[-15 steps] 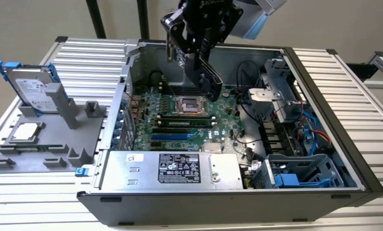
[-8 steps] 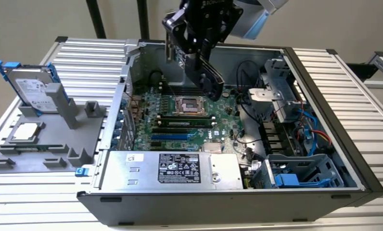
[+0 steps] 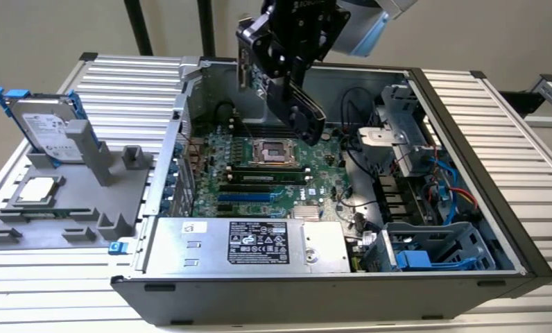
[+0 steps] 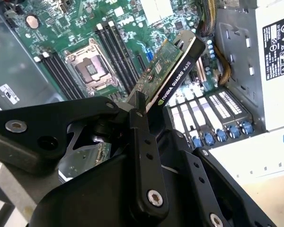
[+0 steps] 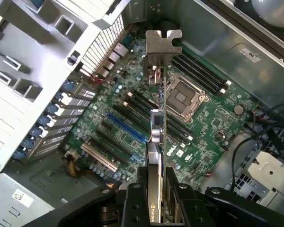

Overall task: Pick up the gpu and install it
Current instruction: 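Insert the gpu into the slot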

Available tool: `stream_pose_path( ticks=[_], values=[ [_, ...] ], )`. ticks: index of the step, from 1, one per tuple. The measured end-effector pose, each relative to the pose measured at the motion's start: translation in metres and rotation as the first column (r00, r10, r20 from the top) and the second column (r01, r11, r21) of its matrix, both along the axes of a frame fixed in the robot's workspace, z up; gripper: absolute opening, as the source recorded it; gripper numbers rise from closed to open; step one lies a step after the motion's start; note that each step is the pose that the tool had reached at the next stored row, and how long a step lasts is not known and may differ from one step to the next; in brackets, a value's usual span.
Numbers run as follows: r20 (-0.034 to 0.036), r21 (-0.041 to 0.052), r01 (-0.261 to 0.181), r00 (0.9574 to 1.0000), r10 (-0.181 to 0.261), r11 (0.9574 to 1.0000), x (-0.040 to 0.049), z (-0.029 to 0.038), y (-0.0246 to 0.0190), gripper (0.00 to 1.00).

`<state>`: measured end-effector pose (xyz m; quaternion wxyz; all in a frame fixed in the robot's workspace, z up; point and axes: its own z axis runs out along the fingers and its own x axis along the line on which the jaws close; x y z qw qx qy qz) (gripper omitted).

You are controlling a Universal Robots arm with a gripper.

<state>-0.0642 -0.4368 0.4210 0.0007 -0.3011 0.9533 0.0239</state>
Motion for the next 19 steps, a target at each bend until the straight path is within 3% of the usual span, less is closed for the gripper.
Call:
stream_pose_path(
  ticks=[10, 19],
  values=[
    [0.0, 0.0, -0.05, 0.9988, 0.05, 0.9988, 0.0018, 0.0, 0.0, 0.0],
    [0.0, 0.0, -0.115, 0.9933, 0.115, 0.9933, 0.0023, 0.0, 0.0, 0.0]
  ],
)
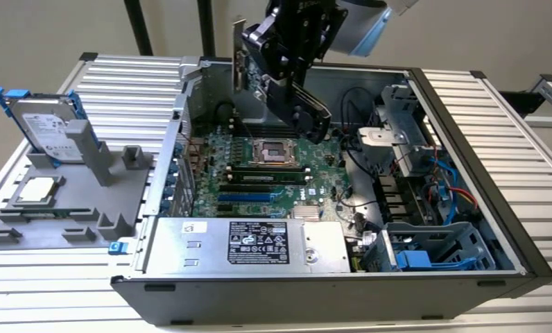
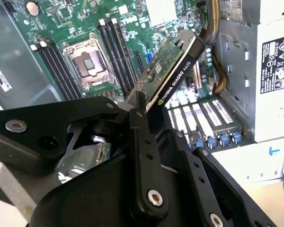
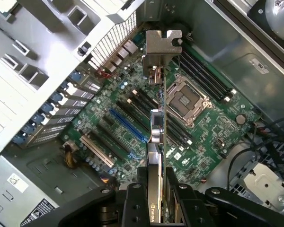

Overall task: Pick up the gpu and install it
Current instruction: 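Insert the gpu into the slot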

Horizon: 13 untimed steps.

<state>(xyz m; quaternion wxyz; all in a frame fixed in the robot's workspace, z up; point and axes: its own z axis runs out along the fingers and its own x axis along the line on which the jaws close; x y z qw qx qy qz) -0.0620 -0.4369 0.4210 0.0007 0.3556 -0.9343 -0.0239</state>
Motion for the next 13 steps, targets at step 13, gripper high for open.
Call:
stream_pose_path(
  ticks=[13],
  values=[
    [0.0, 0.0, -0.093, 0.9957, 0.093, 0.9957, 0.0006, 0.0, 0.0, 0.0]
  ],
)
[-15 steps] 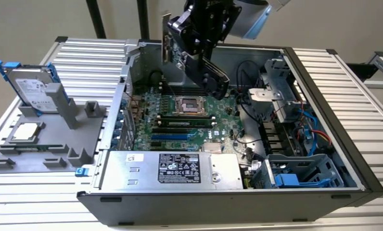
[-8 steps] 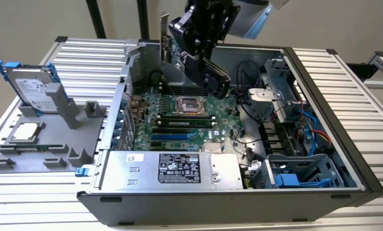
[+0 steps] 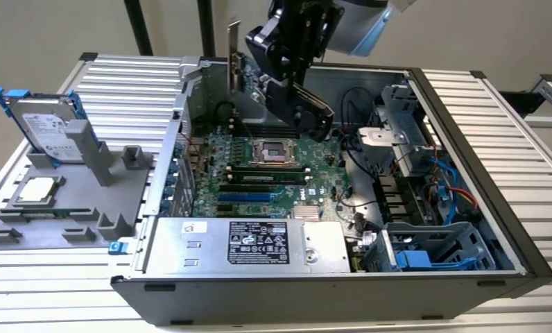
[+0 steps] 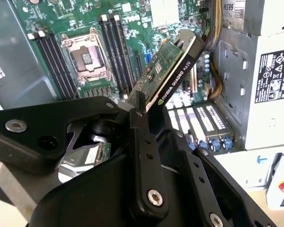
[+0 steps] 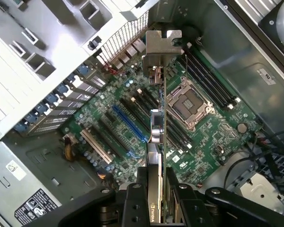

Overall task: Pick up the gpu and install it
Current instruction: 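Insert the gpu into the slot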

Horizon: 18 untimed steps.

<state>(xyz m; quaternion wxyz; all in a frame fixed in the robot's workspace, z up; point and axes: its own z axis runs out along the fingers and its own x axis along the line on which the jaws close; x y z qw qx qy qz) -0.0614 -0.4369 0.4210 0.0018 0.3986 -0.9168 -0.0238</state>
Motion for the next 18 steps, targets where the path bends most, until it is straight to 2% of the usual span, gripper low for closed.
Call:
stream_pose_path(
  ticks=[11, 18],
  values=[
    [0.0, 0.0001, -0.075, 0.9972, 0.075, 0.9972, 0.0004, 0.0, 0.0, 0.0],
    [0.0, 0.0, -0.13, 0.9915, 0.13, 0.9915, 0.0013, 0.0, 0.0, 0.0]
  ],
)
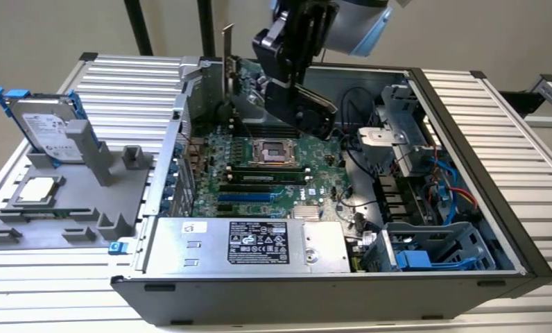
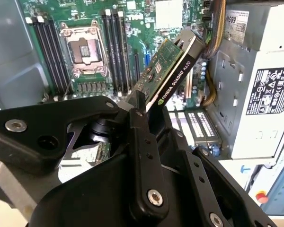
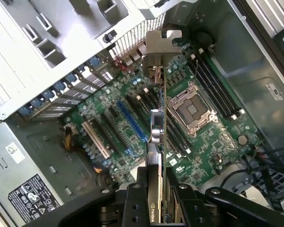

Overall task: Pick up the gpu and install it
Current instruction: 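Insert the gpu into the slot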

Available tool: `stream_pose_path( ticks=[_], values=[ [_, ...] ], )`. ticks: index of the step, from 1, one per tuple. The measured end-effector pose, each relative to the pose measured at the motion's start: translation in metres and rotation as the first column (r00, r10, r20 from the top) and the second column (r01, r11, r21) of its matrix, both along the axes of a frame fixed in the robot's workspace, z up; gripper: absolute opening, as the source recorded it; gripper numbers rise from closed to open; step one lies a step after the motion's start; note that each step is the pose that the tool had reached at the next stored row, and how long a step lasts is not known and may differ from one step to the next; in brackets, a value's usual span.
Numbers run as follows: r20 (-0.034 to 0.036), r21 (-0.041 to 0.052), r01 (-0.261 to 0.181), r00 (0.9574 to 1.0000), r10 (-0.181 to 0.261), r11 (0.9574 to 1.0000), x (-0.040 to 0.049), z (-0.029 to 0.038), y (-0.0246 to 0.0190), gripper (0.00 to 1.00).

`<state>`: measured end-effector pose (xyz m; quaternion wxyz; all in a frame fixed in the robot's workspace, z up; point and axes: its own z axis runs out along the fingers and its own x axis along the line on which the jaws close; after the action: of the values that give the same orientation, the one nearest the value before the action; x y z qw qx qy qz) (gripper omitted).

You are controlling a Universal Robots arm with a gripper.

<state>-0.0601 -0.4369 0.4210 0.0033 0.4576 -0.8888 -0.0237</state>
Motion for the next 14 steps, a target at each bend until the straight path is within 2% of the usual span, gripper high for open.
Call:
stream_pose_path(
  ticks=[7, 14],
  values=[
    [0.0, 0.0001, -0.064, 0.9979, 0.064, 0.9979, 0.0011, 0.0, 0.0, 0.0],
    [0.0, 0.0, -0.124, 0.9922, 0.124, 0.9922, 0.0019, 0.0, 0.0, 0.0]
  ],
)
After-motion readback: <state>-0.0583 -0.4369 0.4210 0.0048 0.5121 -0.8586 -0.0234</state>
